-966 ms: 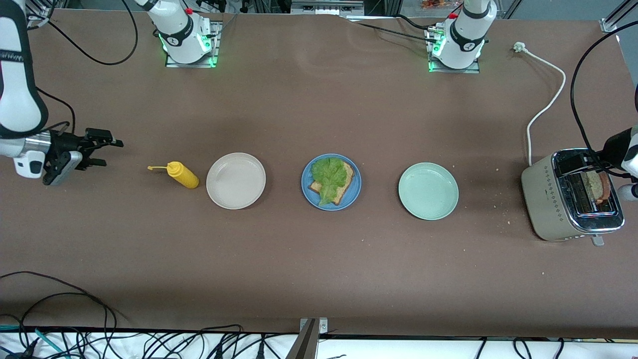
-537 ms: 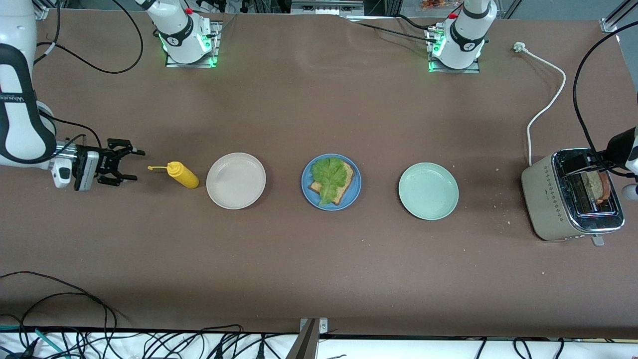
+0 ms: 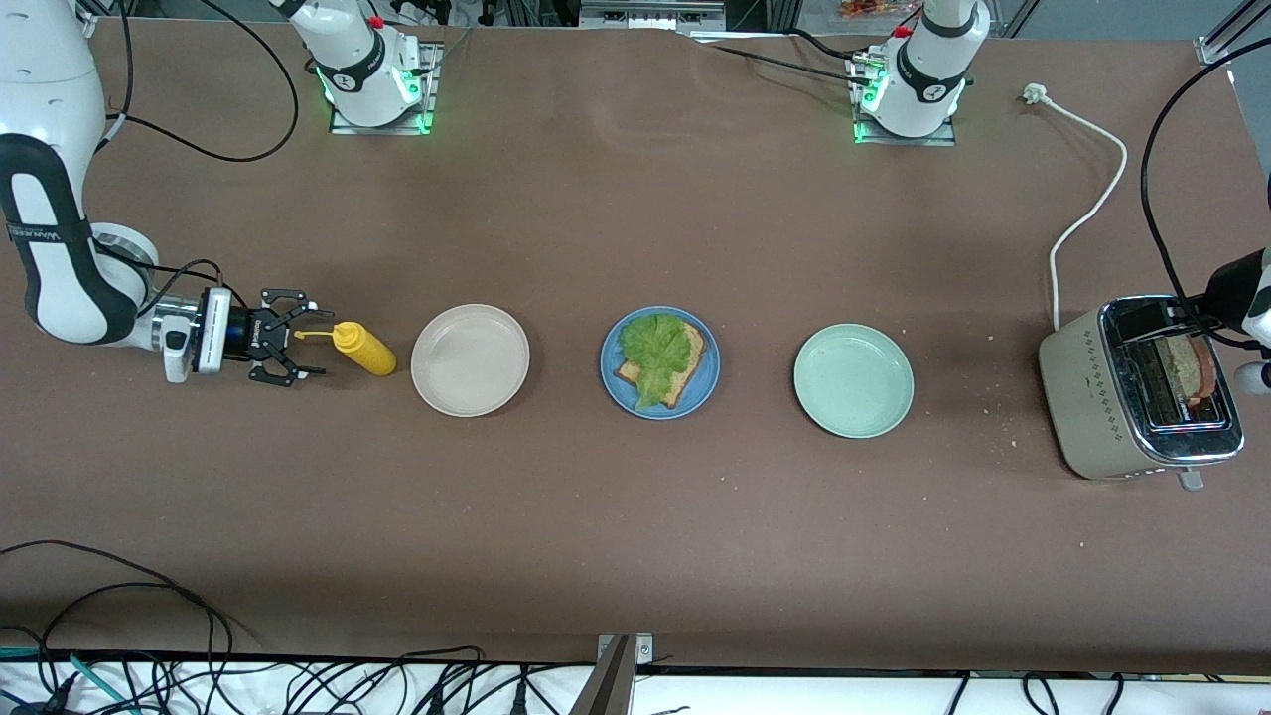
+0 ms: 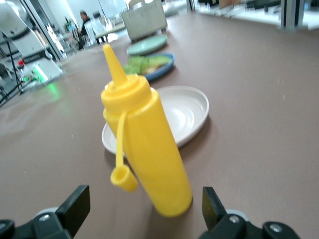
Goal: Make sandwich in blue plate with both arms
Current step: 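Reach the right gripper to the yellow bottle and grasp it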
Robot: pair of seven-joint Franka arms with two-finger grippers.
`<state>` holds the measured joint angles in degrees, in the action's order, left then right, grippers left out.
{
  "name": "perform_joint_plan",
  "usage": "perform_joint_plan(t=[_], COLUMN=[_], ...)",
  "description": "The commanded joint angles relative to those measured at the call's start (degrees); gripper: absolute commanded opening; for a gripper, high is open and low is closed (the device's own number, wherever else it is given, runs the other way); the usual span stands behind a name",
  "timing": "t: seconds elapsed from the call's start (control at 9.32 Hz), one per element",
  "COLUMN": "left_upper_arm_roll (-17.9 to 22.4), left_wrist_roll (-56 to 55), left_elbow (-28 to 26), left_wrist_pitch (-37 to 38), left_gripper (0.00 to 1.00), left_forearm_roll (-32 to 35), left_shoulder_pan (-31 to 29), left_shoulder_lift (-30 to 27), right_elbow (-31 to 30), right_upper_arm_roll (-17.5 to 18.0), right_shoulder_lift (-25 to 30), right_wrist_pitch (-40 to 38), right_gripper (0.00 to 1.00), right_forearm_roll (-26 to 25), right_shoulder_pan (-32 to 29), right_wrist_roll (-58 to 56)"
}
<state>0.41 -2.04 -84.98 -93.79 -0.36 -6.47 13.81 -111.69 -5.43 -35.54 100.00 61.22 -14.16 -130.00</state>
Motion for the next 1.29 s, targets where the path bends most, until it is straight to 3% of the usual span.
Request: perform_joint_plan(t=[0.0,0.64,0.75,0.86,0.97,1.07,1.18], left_upper_arm_roll=[-0.2,-0.3,-0.2,-0.2,-0.2,-0.2,-0.2], left_wrist_roll=[-0.1,-0.1,0.0,0.0,0.0,0.0,0.1], left_elbow=[0.2,0.1,0.1,0.0,0.1,0.1,0.1], left_wrist_pitch=[1.2,1.2,1.2,1.2,1.2,1.1,1.0], left_gripper=[1.00,1.00,1.00,1.00,1.00,1.00,1.00], left_forearm_roll=[1.4,4.0,3.4,3.4,3.4,3.4,3.5], left_shoulder_pan=[-0.3,-0.3,-0.6,-0.7,-0.8,-0.9,-1.3], left_shoulder_lift=[-0.5,-0.3,-0.2,-0.1,-0.1,0.0,0.3], right_elbow=[0.9,1.0,1.0,1.0,1.1,1.3,2.2], right_upper_arm_roll=[1.7,4.3,4.4,4.4,4.6,4.6,4.7], right_shoulder_lift=[-4.5,-6.3,-6.6,-7.0,-7.3,-7.3,-7.3], right_wrist_pitch=[-4.8,-5.2,-5.3,-5.2,-4.7,-4.4,-3.8], right_gripper=[1.00,1.00,0.93,0.67,0.29,0.11,0.08], right_forearm_roll=[5.8,9.7,10.0,10.0,10.0,10.0,10.1], right_shoulder_pan=[-1.6,-1.3,-1.2,-1.0,-1.0,-0.9,-0.7], right_wrist_roll=[-7.7,-12.2,-12.2,-11.9,-11.7,-11.1,-10.0])
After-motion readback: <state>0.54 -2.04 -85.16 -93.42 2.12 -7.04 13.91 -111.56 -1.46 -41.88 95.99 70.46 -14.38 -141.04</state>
